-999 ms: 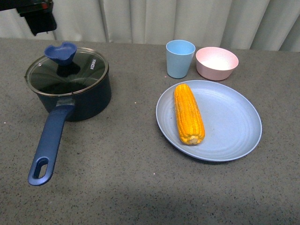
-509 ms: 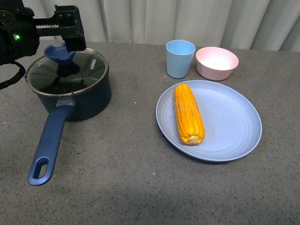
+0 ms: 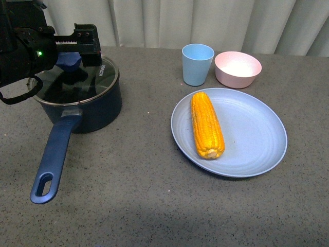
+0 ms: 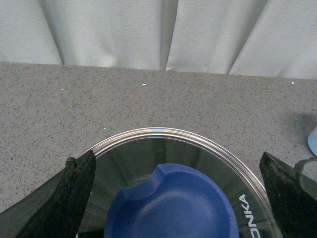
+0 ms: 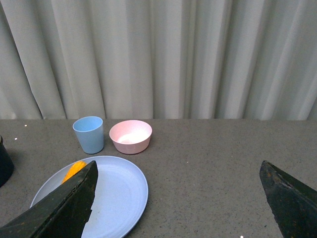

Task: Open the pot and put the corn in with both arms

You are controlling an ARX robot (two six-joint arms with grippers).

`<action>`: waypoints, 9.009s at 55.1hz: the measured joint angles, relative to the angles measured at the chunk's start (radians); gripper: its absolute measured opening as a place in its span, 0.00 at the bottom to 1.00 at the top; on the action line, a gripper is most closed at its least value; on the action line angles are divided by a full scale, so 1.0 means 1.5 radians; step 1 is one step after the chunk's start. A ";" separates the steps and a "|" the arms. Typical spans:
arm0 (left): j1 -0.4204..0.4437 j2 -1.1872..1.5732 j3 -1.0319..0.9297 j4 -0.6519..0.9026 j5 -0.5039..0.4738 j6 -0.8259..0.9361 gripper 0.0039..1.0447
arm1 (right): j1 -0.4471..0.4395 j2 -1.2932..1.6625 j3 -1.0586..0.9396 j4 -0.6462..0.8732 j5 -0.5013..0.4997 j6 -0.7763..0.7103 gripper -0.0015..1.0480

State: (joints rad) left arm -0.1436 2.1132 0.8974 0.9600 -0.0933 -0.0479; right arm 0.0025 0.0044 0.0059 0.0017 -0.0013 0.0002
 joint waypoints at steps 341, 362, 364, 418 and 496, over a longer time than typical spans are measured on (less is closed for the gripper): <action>0.097 -1.390 -0.585 -0.633 0.062 0.030 0.03 | -0.001 0.000 0.000 0.000 0.000 0.000 0.91; 0.097 -1.405 -0.585 -0.639 0.062 0.029 0.45 | -0.007 0.080 0.040 -0.092 -0.013 -0.035 0.91; 0.097 -1.405 -0.585 -0.639 0.062 0.029 0.51 | -0.007 0.116 0.044 -0.083 -0.013 -0.038 0.91; 0.097 -1.406 -0.585 -0.639 0.062 0.030 0.94 | 0.256 1.302 0.679 -0.038 0.023 0.198 0.91; 0.097 -1.406 -0.585 -0.639 0.062 0.030 0.94 | 0.258 1.446 0.834 -0.123 -0.007 0.246 0.13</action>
State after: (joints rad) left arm 0.0017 0.0044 0.0196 0.0021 -0.0002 -0.0036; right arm 0.3901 2.1727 1.2568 -0.1825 -0.0120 0.3698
